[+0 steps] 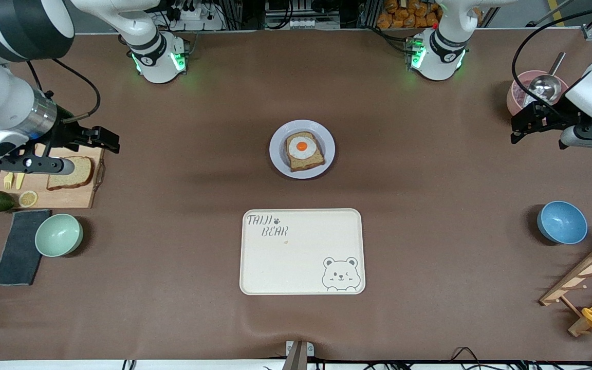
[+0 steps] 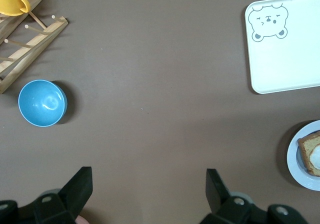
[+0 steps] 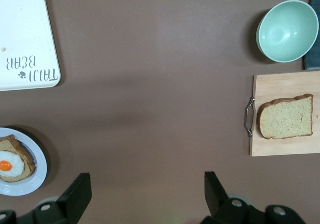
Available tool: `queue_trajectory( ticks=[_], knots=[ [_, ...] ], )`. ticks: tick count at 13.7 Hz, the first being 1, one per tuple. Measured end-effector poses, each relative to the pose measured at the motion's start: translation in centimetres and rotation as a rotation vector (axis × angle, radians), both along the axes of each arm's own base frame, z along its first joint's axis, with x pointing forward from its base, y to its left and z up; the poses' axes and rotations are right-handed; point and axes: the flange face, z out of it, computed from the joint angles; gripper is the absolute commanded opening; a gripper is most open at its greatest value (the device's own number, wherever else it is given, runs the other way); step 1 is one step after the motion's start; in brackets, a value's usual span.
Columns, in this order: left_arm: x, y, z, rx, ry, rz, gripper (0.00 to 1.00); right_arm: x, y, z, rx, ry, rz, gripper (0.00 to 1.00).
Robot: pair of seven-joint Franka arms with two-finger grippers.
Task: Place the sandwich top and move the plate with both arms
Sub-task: 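Lower the right gripper over the bread slice on the cutting board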
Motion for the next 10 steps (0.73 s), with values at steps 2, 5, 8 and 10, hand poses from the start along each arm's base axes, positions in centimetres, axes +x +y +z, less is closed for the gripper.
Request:
queue_trajectory(
  ticks=[2,5,8,10],
  knots=[
    [0.0,0.0,0.0,0.0,0.0,0.0,1.0,0.3,-0.9,0.0,0.002,-0.01,-0.017,1.0],
    [0.0,0.0,0.0,0.0,0.0,-0.001,1.0,0.8,-4.9,-0.2,0.049,-0.008,-0.017,1.0],
    [0.0,-0.1,0.0,0.0,0.0,-0.001,1.0,0.9,-10.1,-0.9,0.073,0.009,-0.003,1.0],
    [0.0,-0.1,0.0,0.0,0.0,-0.002,1.0,0.6,-13.3,-1.6,0.077,0.029,-0.046,1.0]
  ],
)
